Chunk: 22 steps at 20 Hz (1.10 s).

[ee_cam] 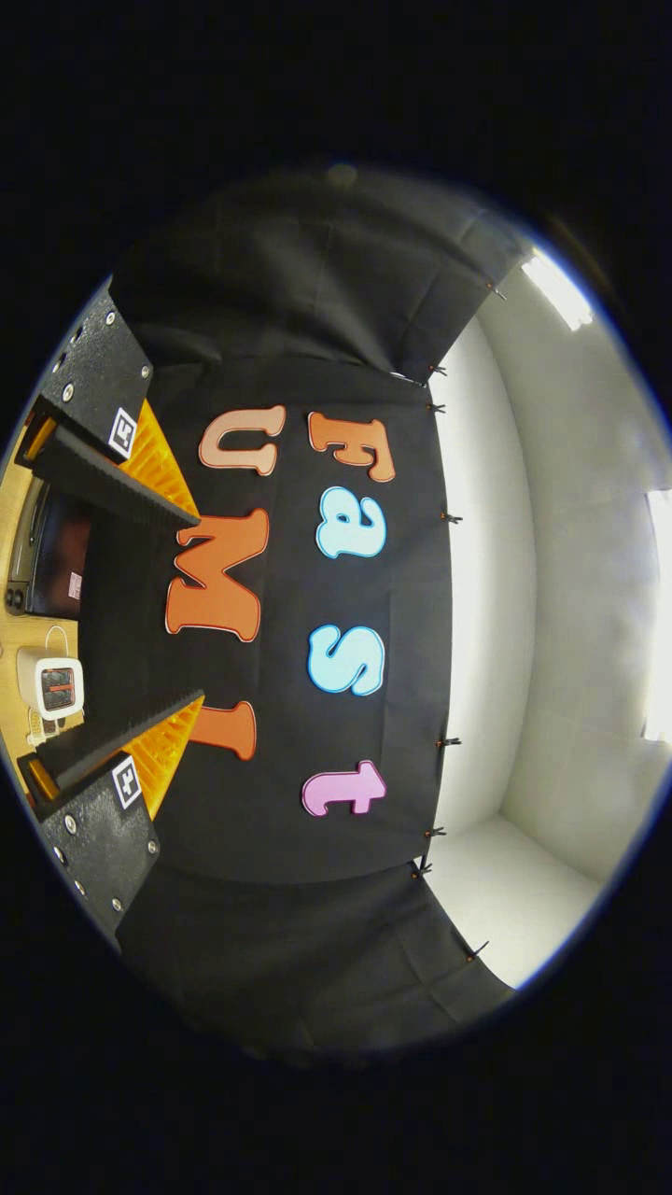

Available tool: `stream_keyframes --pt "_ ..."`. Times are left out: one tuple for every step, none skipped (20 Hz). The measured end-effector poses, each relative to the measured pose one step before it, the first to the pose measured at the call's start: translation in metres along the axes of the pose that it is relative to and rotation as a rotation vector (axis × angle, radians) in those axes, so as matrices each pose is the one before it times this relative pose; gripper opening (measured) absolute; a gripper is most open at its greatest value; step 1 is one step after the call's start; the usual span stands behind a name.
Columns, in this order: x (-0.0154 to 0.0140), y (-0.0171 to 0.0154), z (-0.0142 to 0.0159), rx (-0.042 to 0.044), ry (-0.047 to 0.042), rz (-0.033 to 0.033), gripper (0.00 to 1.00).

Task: Open the toaster oven, put the food inside, and close the toaster oven door.

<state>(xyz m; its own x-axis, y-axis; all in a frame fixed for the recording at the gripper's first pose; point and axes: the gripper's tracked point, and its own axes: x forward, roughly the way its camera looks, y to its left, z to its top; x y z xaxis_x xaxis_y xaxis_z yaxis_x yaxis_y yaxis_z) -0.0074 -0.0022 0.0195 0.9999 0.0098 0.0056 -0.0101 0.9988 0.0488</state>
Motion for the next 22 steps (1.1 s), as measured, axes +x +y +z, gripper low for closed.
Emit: stream_keyframes --pt "0.00159 -0.00126 -0.00146 -0.00296 0.00395 -0.00038 0.99" --pt "0.00153 -0.00163 -0.00145 -0.00494 0.00506 -0.00709 0.99" --pt "0.00016 -0.00232 -0.00198 -0.0027 0.0056 -0.00742 0.99" --pt "0.00056 0.00063 -0.00182 0.00343 0.00161 -0.00009 0.99" --pt "0.00133 0.00225 -0.00227 0.00801 0.00328 0.00341 0.99" --pt "0.0018 0.00306 -0.00333 0.00905 0.00756 0.00839 0.99" --pt "0.00211 0.0014 -0.00475 0.00584 0.01238 0.00448 0.99" --pt "0.00223 0.00226 -0.00378 0.00274 0.01169 0.00449 0.99" --pt "0.00122 0.00106 -0.00233 0.00348 0.00428 0.00166 0.99" --pt "0.00318 0.00183 -0.00134 0.00428 0.00005 0.00146 0.99" --pt "0.00196 0.00246 -0.0019 0.00453 -0.00129 0.00294 0.99" --pt "0.00269 0.00286 -0.00321 0.0041 0.0021 0.00359 0.99" --pt "0.00138 0.00422 -0.00405 0.00315 0.00129 0.00865 0.99" --pt "0.0026 0.0037 -0.00304 0.0047 0.00567 0.00865 0.99" --pt "0.00197 0.00335 -0.00453 0.00614 0.00576 0.01075 0.99" --pt "0.0025 0.00211 -0.00298 0.00904 0.00243 0.00541 0.99" --pt "0.00076 0.00088 -0.00238 0.01142 0.00027 0.00233 0.99" --pt "0.00255 0.00105 -0.00241 0.0116 -0.00178 0.00233 0.99" --pt "0.00369 0.00054 -0.00411 0.00948 0.00006 0.00031 0.99" --pt "0.00396 0.00162 -0.00512 0.00952 0.00213 0.00069 0.99" --pt "0.00449 0.00117 -0.00649 0.01049 0.00865 -0.00119 0.99" --pt "0.00346 0.00229 -0.00884 0.01418 0.0147 0.00126 0.99"
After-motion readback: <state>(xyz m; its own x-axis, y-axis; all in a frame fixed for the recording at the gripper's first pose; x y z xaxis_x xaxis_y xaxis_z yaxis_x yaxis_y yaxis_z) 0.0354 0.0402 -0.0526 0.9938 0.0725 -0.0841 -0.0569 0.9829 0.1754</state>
